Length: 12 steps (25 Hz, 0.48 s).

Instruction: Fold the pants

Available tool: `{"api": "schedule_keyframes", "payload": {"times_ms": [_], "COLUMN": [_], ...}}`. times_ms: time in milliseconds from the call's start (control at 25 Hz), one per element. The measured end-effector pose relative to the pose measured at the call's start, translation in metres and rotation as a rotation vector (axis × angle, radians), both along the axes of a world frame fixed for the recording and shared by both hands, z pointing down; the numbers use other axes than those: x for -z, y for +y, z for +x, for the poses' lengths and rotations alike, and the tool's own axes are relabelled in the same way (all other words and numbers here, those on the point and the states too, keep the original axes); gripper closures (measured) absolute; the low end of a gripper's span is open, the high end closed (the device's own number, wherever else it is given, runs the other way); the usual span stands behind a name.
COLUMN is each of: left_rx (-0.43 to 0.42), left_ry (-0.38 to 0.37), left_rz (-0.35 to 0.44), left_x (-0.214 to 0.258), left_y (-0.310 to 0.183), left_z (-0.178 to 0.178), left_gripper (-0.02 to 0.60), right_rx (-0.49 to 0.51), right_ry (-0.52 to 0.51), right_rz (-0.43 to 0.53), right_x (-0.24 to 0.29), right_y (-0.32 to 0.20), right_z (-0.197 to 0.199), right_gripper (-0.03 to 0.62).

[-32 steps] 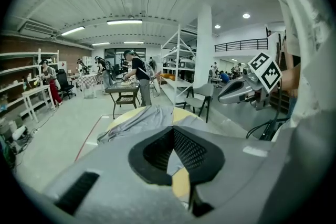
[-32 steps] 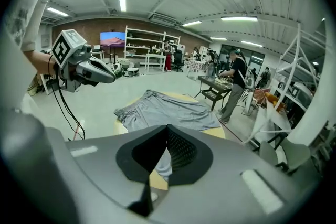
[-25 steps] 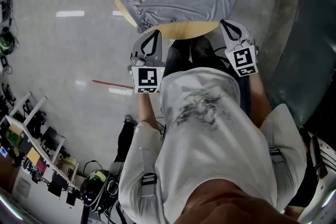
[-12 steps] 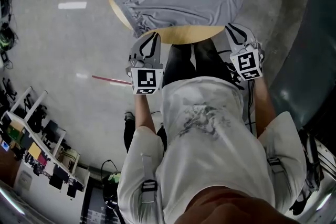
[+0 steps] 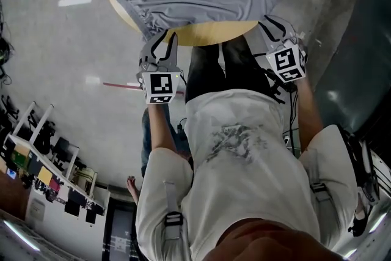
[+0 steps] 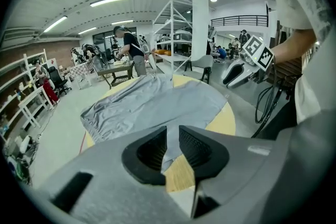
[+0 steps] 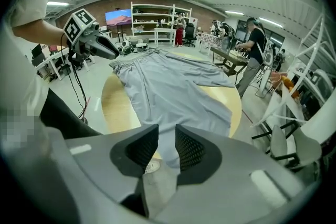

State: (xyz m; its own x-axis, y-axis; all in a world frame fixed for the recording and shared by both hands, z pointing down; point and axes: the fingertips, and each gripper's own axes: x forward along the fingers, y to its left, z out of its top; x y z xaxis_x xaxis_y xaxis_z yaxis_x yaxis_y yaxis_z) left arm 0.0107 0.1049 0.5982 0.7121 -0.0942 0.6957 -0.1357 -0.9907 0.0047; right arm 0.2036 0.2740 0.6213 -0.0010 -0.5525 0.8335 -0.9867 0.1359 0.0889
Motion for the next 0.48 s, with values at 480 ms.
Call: {"api": "schedule_keyframes", "payload": {"times_ms": [480], "left_rx": [0.017], "left_ry": [-0.11], "left_rz": [-0.026], "left_x": [-0.056], "left_y": [-0.011], "left_z": [-0.011], "left_gripper": [0.438], "right_rx": [0.041], "right_ry": [-0.001], "right_rz": [-0.077], "right_x": [-0.043], "right_y": [0.001], "right_z": [0.01], "right_gripper": [0.43]}}
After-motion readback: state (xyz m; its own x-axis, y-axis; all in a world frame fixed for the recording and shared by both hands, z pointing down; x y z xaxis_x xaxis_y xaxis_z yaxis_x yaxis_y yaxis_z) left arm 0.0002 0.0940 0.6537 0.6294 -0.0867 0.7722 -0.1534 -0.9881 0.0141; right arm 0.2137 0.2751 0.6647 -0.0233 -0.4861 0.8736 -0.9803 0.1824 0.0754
